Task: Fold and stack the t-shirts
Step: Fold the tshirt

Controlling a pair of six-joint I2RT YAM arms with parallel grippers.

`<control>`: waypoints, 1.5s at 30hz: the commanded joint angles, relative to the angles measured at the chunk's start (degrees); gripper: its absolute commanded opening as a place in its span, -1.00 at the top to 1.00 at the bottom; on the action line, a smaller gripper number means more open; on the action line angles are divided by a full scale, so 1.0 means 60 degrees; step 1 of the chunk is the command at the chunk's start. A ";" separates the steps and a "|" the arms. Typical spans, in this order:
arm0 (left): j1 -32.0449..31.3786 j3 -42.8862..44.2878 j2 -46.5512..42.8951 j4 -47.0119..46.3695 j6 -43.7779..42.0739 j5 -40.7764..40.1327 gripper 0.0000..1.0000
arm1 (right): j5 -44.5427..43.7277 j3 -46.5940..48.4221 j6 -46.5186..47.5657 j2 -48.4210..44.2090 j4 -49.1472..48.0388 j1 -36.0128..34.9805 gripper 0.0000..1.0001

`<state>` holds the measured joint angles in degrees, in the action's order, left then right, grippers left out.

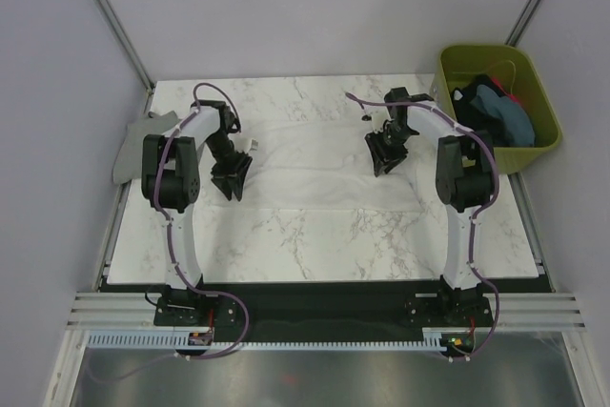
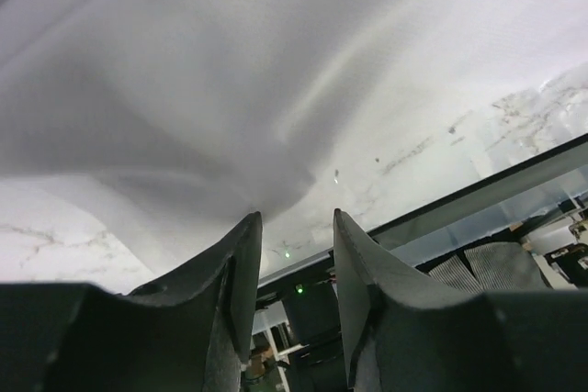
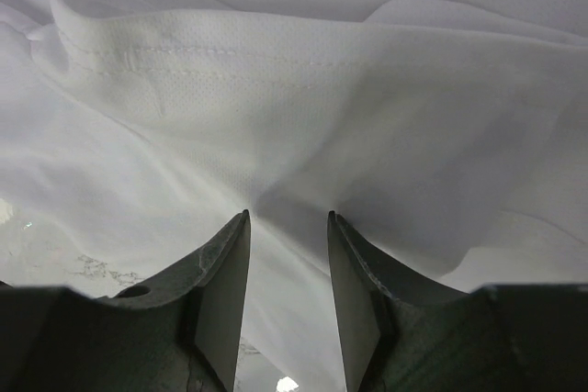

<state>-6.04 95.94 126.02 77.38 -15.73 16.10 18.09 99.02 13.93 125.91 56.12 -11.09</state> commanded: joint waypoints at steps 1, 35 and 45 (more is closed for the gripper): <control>-0.0062 0.1084 -0.1241 0.0593 -0.0030 0.0275 0.13 | -0.0157 0.0779 0.0299 -0.0928 0.0344 0.0018 0.05; 0.0993 0.6276 0.1893 -0.4519 0.0907 -0.0046 0.04 | -0.0129 0.7593 -0.3025 0.4649 -0.4782 0.1263 -0.36; 0.0993 0.5485 0.1688 -0.4445 0.1112 0.0232 0.04 | -0.0085 0.7915 -0.3187 0.5426 -0.5163 0.1146 -0.30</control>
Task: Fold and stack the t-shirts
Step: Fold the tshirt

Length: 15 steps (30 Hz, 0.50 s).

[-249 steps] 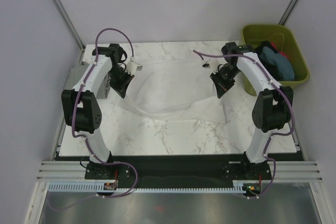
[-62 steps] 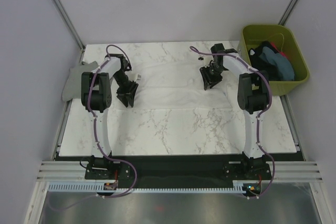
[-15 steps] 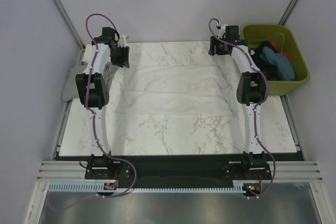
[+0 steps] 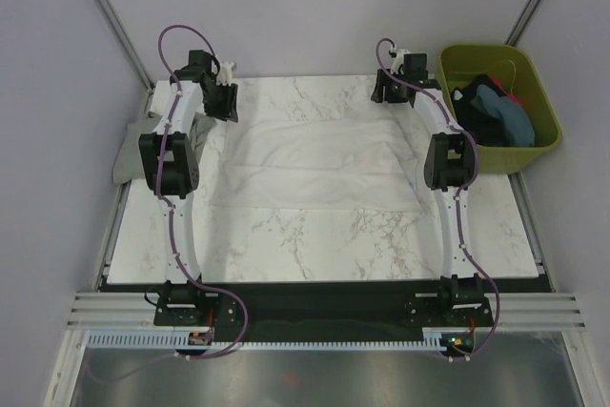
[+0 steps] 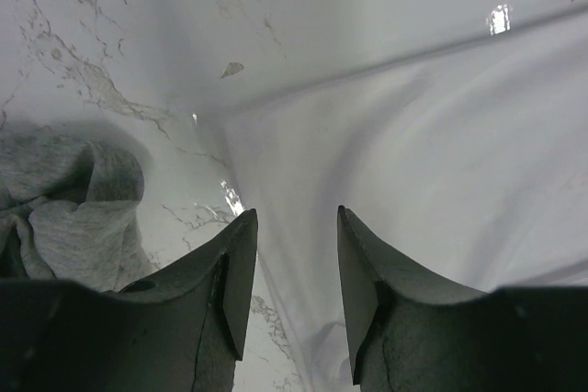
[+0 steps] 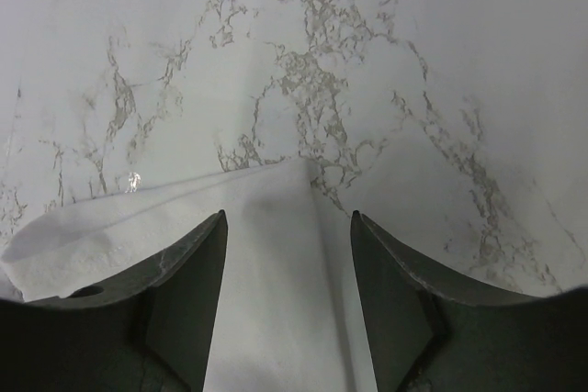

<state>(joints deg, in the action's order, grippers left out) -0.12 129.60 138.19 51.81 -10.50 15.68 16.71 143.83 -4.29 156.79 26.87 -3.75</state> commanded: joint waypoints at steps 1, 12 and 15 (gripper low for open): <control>0.0005 -0.0155 -0.0356 -0.0169 0.0256 0.0301 0.05 | 0.0130 0.0447 -0.0148 0.0308 -0.0304 -0.0107 -0.27; 0.0005 0.0267 0.0346 -0.0154 0.0198 -0.0181 0.05 | 0.0115 0.0257 0.0027 0.0206 -0.0202 -0.0181 1.00; 0.0005 0.0635 0.0683 -0.0212 0.0198 -0.0299 0.03 | 0.0057 0.0242 0.0042 0.0104 -0.0202 -0.0166 1.00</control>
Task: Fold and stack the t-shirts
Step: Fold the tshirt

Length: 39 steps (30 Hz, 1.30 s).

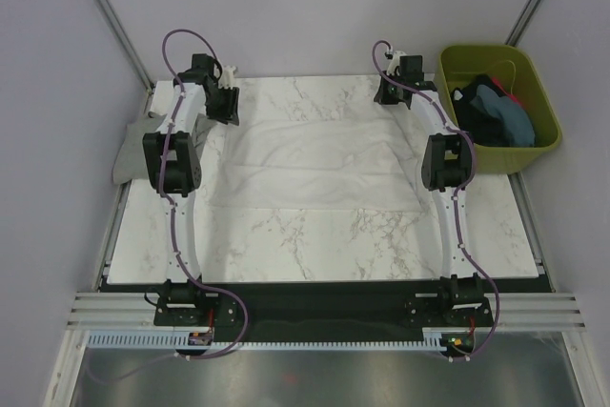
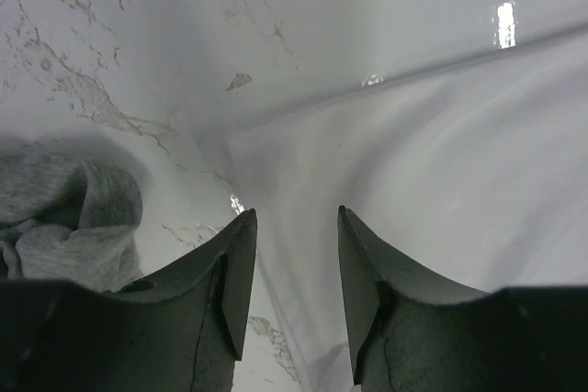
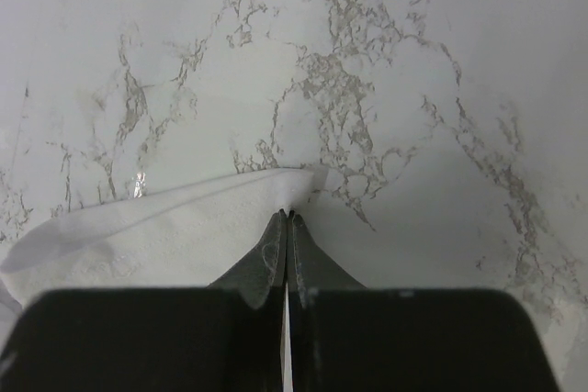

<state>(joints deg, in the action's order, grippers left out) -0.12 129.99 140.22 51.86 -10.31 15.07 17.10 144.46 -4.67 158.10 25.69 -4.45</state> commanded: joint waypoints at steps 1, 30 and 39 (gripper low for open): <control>0.0005 0.0629 0.0403 -0.0263 0.0165 -0.0255 0.03 | -0.0009 0.0079 0.0104 -0.0159 -0.0005 -0.0050 1.00; 0.0005 0.1655 0.1503 -0.0455 -0.0128 -0.0095 0.96 | -0.0213 -0.0449 0.0514 -0.0774 0.0303 -0.0050 1.00; 0.0281 0.0542 -0.0252 0.0015 -0.0070 0.0900 0.96 | 0.0240 -0.1283 0.0675 -0.2237 0.0683 0.0023 1.00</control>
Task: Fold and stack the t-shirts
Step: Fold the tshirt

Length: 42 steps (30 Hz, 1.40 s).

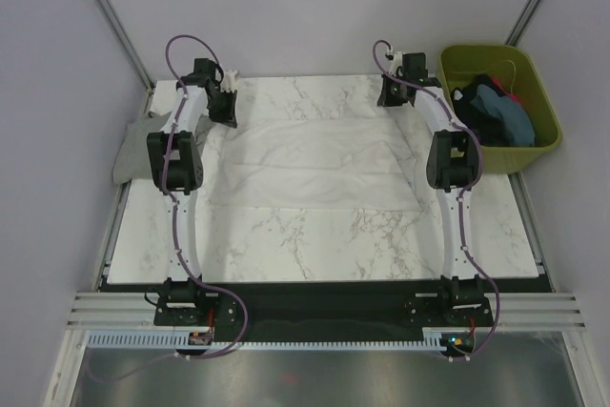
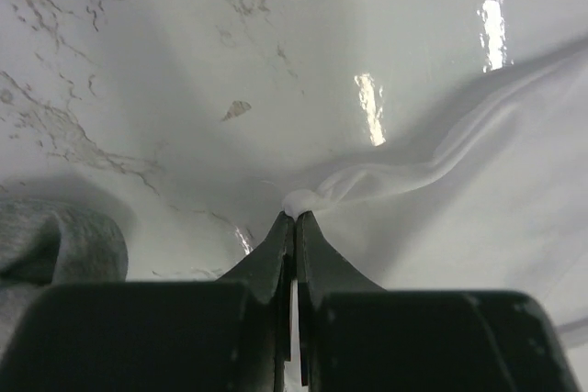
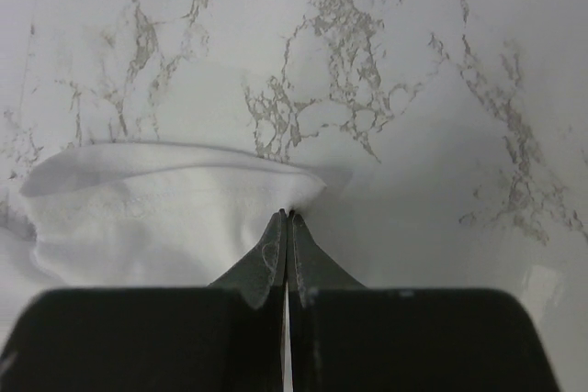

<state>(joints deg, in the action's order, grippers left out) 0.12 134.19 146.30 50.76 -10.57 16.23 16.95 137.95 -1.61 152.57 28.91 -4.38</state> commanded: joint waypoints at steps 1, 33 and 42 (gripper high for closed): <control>0.0258 -0.0390 -0.1442 0.0182 -0.0040 0.0766 0.96 | 0.0295 -0.0315 0.0180 -0.1680 0.0177 0.0027 1.00; 0.0536 -0.4068 -0.5471 0.2686 -0.1344 0.2217 0.96 | 0.1086 -1.0055 0.0897 -1.0191 0.1291 -0.0017 1.00; 0.0727 -0.5708 -0.6234 0.3126 -0.1959 0.2261 0.96 | 0.0852 -1.2385 0.1147 -1.1760 0.1086 -0.0017 1.00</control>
<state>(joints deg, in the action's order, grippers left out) 4.21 101.84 111.68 67.55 -18.70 28.32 22.13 65.45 3.84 85.41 36.95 -4.34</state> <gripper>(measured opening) 0.033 0.009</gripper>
